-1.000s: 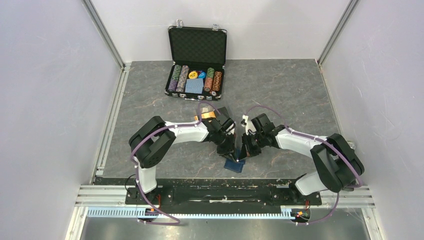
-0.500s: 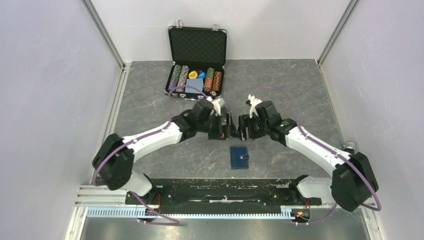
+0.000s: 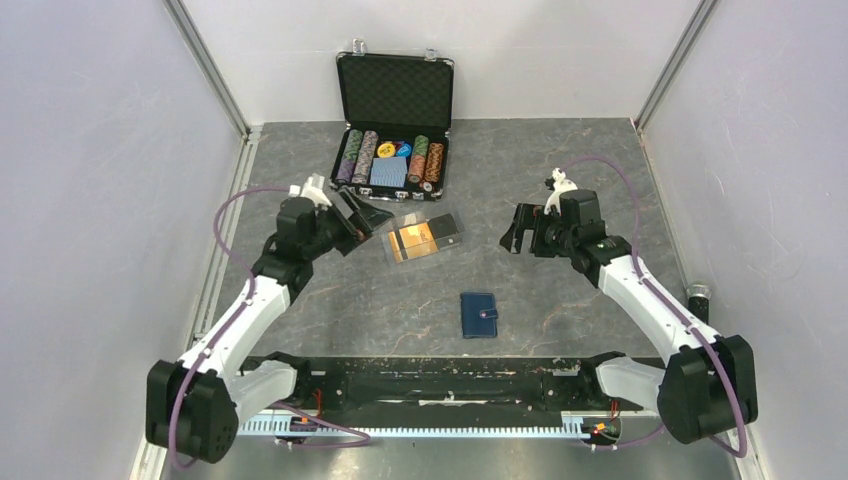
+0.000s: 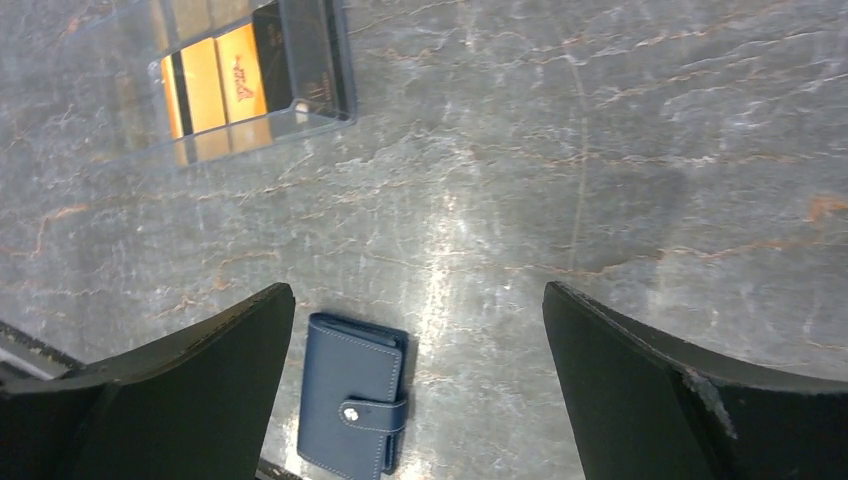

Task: Put the credit cards into the card holder
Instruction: Reset both arms

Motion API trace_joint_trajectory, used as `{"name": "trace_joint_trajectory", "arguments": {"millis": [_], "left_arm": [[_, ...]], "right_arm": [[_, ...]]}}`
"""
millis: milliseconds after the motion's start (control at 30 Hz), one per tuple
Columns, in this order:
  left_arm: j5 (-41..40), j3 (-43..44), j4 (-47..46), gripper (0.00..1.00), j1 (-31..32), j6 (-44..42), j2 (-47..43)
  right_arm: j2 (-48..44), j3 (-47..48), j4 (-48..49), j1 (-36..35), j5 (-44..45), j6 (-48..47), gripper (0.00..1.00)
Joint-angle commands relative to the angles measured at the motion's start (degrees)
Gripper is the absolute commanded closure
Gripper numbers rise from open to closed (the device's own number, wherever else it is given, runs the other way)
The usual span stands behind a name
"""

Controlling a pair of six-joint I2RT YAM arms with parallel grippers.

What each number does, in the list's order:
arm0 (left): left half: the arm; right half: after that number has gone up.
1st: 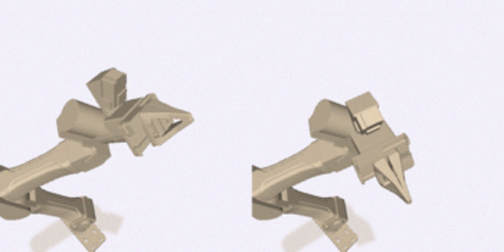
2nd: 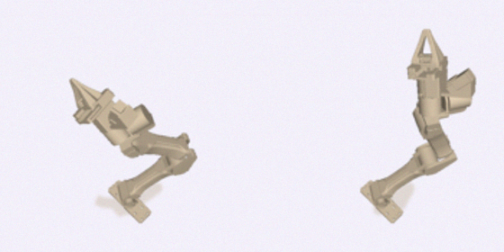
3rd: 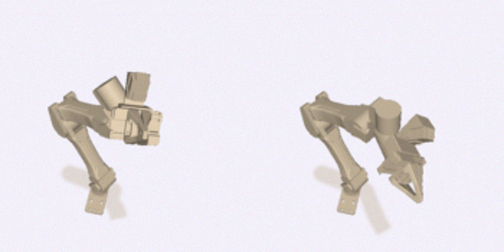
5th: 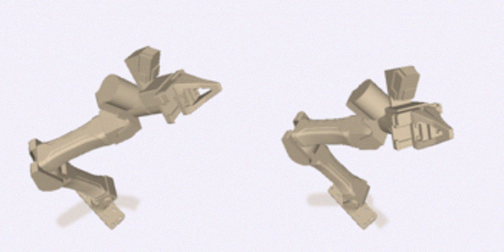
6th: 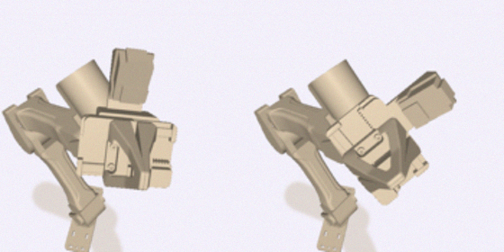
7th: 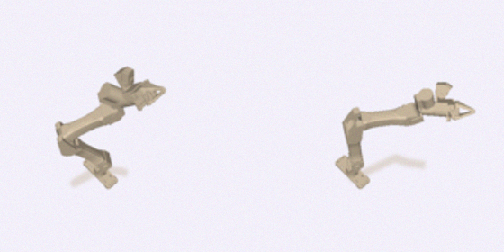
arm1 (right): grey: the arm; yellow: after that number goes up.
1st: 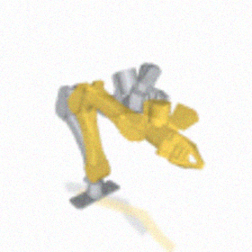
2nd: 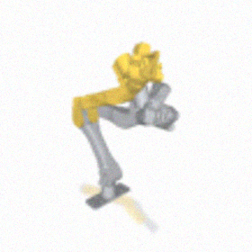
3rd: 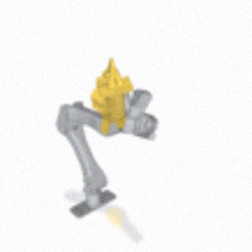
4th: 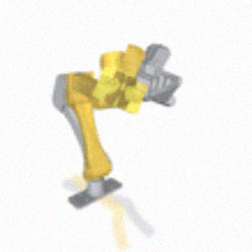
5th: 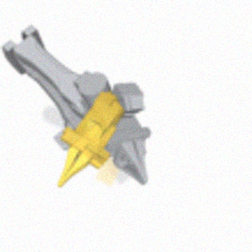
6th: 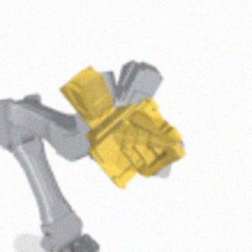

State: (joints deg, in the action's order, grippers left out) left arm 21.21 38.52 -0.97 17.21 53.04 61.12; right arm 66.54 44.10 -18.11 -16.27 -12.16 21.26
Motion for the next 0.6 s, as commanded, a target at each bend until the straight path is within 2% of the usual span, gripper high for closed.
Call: {"name": "trace_joint_trajectory", "arguments": {"millis": [0,133,233,300,400,567], "left_arm": [[-9.0,-0.5,7.6,0.0,-4.7,-6.4,-4.2],[-27.3,-1.4,12.1,0.0,-5.2,-17.3,-7.7],[-38.1,-4.4,9.5,0.0,-5.3,-24.7,-9.9],[-42.1,-7.6,5.2,0.0,-5.3,-29.0,-10.7],[-43.7,-12.0,-1.2,0.0,-5.3,-34.5,-10.9],[-44.7,-17.2,-11.5,0.0,-5.9,-42.2,-8.3]], "right_arm": [[-0.9,-1.7,3.7,2.5,3.3,-3.0,0.02],[-4.4,-8.3,9.8,3.9,14.2,-6.2,0.02],[-7.5,-14.9,16.4,4.3,22.6,-10.5,0.02],[-9.4,-19.8,22.1,4.3,27.5,-13.4,0.02],[-11.8,-27.9,32.4,4.3,33.2,-17.1,0.02],[-12.3,-38.9,51.4,4.4,34.4,-22.4,0.02]]}}
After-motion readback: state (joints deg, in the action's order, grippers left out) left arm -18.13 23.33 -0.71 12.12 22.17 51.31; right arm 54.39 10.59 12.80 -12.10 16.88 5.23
